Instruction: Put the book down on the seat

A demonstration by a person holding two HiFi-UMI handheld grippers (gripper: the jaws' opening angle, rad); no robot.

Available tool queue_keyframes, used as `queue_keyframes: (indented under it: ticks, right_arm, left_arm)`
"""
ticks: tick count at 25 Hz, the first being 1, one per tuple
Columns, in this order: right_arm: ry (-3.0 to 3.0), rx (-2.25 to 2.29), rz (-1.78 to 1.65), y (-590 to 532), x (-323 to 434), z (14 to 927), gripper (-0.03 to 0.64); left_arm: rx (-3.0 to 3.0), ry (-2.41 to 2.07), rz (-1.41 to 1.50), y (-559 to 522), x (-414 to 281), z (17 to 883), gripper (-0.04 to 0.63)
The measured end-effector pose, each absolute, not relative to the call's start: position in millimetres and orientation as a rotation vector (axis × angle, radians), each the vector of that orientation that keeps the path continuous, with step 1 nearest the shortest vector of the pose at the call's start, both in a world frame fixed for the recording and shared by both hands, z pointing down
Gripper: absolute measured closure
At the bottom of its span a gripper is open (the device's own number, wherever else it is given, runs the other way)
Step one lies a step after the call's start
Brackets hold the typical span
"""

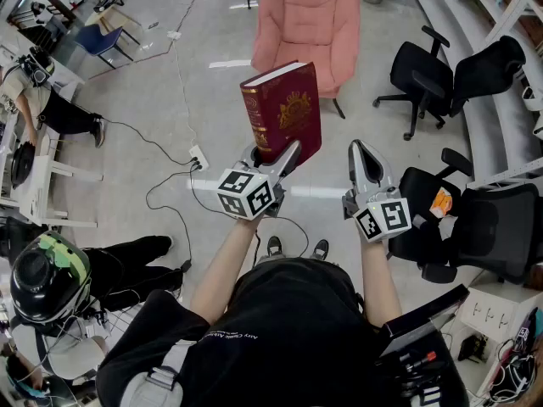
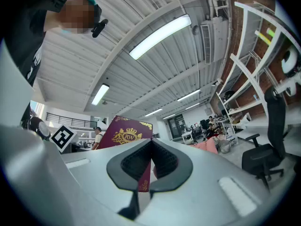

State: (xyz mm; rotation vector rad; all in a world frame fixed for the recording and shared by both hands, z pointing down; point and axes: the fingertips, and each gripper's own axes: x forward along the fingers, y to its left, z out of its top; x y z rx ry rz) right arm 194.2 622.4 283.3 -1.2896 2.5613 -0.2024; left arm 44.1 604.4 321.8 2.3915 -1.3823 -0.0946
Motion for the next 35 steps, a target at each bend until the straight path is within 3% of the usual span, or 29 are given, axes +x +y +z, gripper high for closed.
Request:
queue_keyframes:
  ticks: [4, 7, 18, 35]
  right_arm:
    - [2.521, -1.259, -0.286, 615.3, 209.3, 291.4, 0.596]
    - [2.538, -1.223, -0.319, 612.7, 216.0, 297.7, 0.518]
    - [2.615, -1.158, -0.359, 600.2, 215.0, 314.0, 0.534]
    - [2.711, -1.238, -0.337, 568.7, 100.7, 318.5, 0.518]
  left_arm:
    - [2.389, -1.387, -0.077, 602.1, 55.1, 326.2, 0.362]
    - [2.381, -1.397, -0.068, 601.4, 64.3, 329.5, 0.362]
    - [2.352, -1.403, -0.103, 600.3, 82.8, 335.2, 0.362]
    - [2.345, -1.247, -0.189, 559.7, -17.5, 347.4, 0.362]
